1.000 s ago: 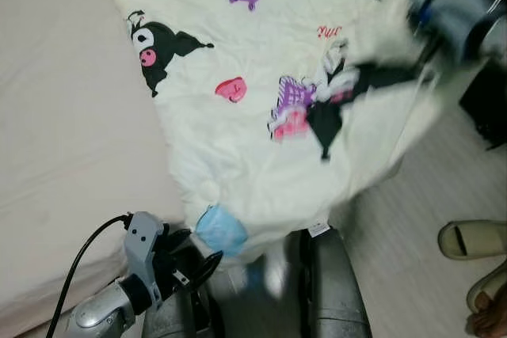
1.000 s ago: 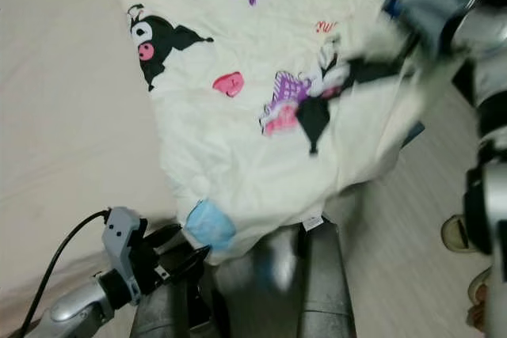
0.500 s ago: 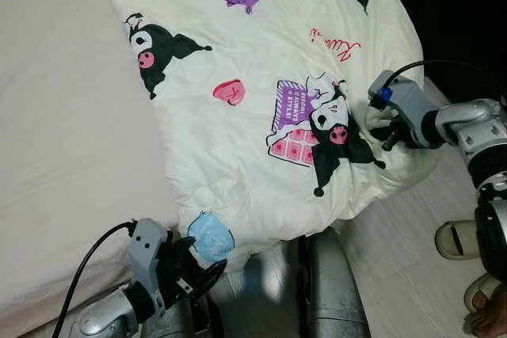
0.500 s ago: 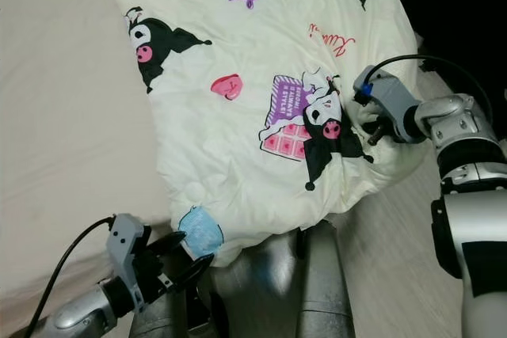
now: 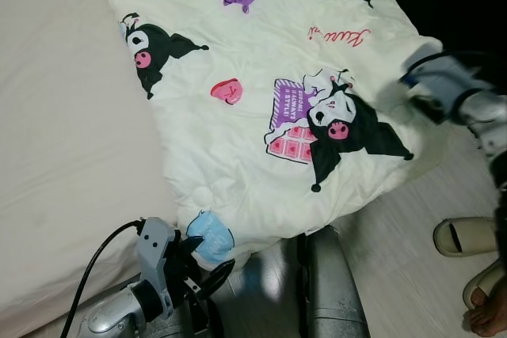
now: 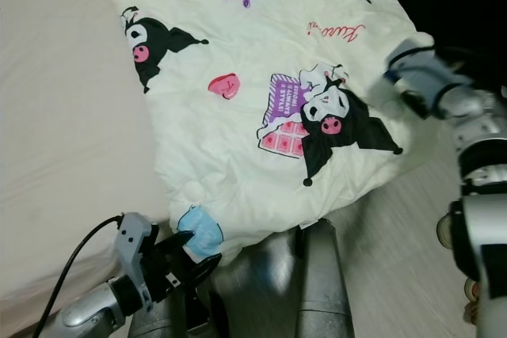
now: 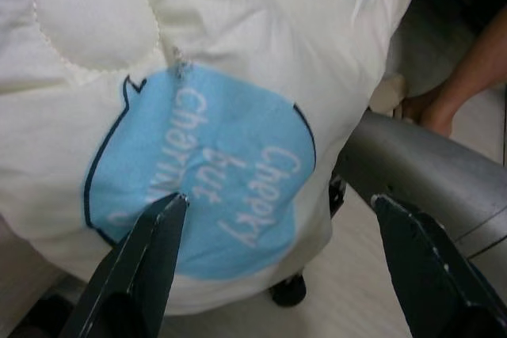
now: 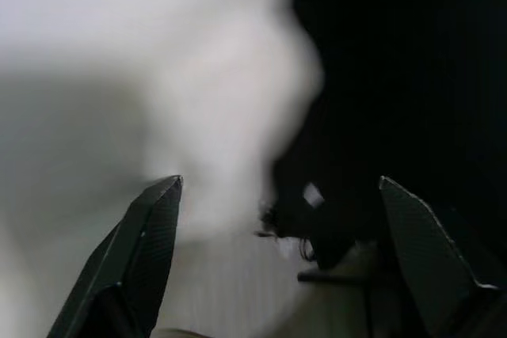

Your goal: Clean up the room

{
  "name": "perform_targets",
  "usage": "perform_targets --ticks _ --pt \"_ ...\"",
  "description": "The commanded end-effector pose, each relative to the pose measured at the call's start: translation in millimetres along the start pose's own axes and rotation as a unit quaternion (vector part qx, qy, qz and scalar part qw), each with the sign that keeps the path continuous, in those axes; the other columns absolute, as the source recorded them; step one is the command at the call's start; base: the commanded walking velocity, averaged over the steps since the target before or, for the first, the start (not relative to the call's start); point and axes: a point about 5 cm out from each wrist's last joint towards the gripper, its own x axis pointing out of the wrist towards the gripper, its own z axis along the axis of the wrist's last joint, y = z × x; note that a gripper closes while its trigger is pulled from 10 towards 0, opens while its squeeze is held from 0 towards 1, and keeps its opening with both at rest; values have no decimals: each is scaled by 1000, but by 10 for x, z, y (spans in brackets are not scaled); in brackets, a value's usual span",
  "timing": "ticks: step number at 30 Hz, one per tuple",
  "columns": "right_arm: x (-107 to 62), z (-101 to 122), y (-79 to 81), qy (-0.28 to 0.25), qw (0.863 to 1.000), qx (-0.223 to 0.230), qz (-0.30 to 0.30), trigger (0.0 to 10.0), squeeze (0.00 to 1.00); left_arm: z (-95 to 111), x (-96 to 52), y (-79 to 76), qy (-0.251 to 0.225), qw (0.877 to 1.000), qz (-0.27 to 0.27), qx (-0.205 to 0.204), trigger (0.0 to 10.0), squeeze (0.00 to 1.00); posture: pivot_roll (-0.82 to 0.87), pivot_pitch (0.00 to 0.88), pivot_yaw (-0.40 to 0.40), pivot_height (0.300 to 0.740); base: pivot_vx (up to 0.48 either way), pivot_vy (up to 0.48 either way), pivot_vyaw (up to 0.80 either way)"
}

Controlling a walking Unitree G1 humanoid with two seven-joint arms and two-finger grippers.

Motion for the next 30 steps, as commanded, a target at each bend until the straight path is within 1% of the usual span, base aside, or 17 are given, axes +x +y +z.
perform_targets --ticks 1,3,5,9,10,11,12,13,14,15,18,21,22,23,24,26,30 --pt "-36 -177 -46 26 999 41 -18 10000 1000 -124 -40 -20 19 1000 3 -14 10000 0 -131 377 57 577 0 0 0" --pt "-156 -599 -94 64 985 148 -54 10000 1000 -129 -41 -12 20 1000 0 -13 10000 0 -140 374 62 577 0 0 0" --pt "-156 -599 -94 64 985 148 -54 10000 1000 -129 -41 -12 20 1000 0 -13 10000 0 -140 374 62 577 0 0 0" --pt "-214 -809 -23 80 975 195 -70 10000 1000 -131 -39 -9 21 1000 -2 -12 10000 0 -140 374 62 577 0 0 0" --pt "-271 -1027 203 90 965 239 -64 10000 914 -130 -38 -3 22 1000 -4 -12 10000 0 -151 371 66 577 0 0 0" --pt "-271 -1027 203 90 965 239 -64 10000 914 -130 -38 -3 22 1000 -4 -12 10000 0 -151 371 66 577 0 0 0" --pt "-361 -1248 488 95 955 274 -60 10000 102 -132 -37 0 23 1000 -5 -12 10000 0 -151 371 66 577 0 0 0" --pt "-464 -1425 715 100 947 300 -56 10000 0 -132 -35 2 23 1000 -6 -11 10000 0 -152 370 70 577 0 0 0" --pt "-464 -1425 715 100 947 300 -56 10000 0 -132 -35 2 23 1000 -6 -11 10000 0 -152 370 70 577 0 0 0" --pt "-550 -1545 880 104 942 316 -52 10000 0 -132 -32 3 23 1000 -7 -11 10000 0 -151 370 70 577 0 0 0" --pt "-616 -1612 1031 97 935 338 -46 10000 0 -134 -31 1 24 1000 -7 -11 10000 0 -145 371 72 577 0 0 0" --pt "-713 -1710 1331 96 891 442 -32 10000 0 -153 -47 2 24 1000 -1 -12 10000 0 -141 376 73 577 0 0 0" --pt "-713 -1710 1331 96 891 442 -32 10000 0 -153 -47 2 24 1000 -1 -12 10000 0 -141 376 73 577 0 0 0" --pt "-718 -1706 1407 99 879 465 -25 10000 0 -166 -49 1 25 1000 2 -11 10000 0 -135 377 72 577 0 0 0" --pt "-718 -1706 1407 99 879 465 -25 10000 0 -166 -49 1 25 1000 2 -11 10000 0 -135 377 72 577 0 0 0" --pt "-718 -1691 1501 107 866 488 -20 10000 0 -178 -48 -7 25 1000 6 -10 10000 0 -128 378 68 577 0 0 0" --pt "-704 -1666 1469 112 872 475 -41 10000 0 -182 -58 22 28 999 27 -6 10000 0 -120 377 64 577 0 0 0"
